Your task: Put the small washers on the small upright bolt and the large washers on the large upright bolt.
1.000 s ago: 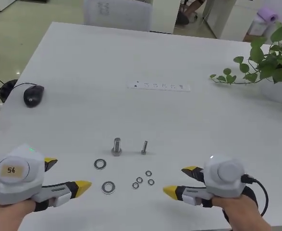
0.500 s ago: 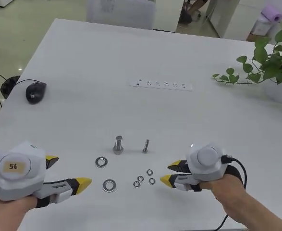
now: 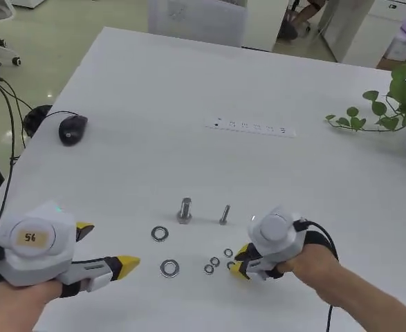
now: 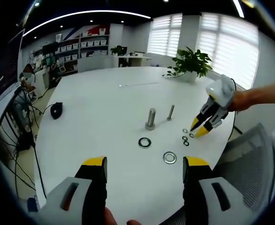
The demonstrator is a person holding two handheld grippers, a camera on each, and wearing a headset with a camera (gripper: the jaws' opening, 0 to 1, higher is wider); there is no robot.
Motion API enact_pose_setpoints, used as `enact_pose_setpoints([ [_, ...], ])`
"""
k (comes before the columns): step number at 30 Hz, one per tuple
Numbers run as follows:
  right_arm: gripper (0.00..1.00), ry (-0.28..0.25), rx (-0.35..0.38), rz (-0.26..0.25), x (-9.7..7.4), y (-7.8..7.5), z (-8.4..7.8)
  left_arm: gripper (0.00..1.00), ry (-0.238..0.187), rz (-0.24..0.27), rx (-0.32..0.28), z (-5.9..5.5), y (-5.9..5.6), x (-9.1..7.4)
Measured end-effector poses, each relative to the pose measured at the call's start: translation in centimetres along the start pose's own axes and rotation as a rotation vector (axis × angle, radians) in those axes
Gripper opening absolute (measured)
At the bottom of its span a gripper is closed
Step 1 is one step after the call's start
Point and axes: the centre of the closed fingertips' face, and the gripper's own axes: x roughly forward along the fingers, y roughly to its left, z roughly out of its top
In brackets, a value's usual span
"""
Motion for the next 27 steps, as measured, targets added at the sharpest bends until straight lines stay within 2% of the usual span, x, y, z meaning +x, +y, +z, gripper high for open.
enact_pose_setpoints([
  [3, 0.18, 0.009, -0.019, 0.007, 0.0, -0.1, 0.1, 0.65, 0.003, -0.002, 0.006, 0.0, -0.1, 0.1],
  [8, 0.18, 0.074, -0.095, 0.043, 0.6, 0.5, -0.8, 0.65, 0.01, -0.01, 0.025, 0.2, -0.6, 0.3],
  [10, 0.18, 0.07, -0.117, 0.039, 1.3, 0.1, -0.6, 0.65, 0.015, -0.012, 0.034, 0.2, -0.6, 0.4],
  [15, 0.18, 0.086, -0.16, 0.041, 0.9, 0.2, -0.6, 0.65, 0.021, -0.016, 0.045, 0.1, -0.5, 0.5],
  [19, 0.18, 0.09, -0.161, 0.035, 0.7, 0.3, -0.6, 0.65, 0.029, -0.018, 0.054, 0.1, -0.6, 0.6],
  [27, 0.15, 0.106, -0.198, 0.031, 0.7, 0.4, -0.5, 0.64, 0.013, -0.02, 0.055, 0.7, -0.6, 1.0],
])
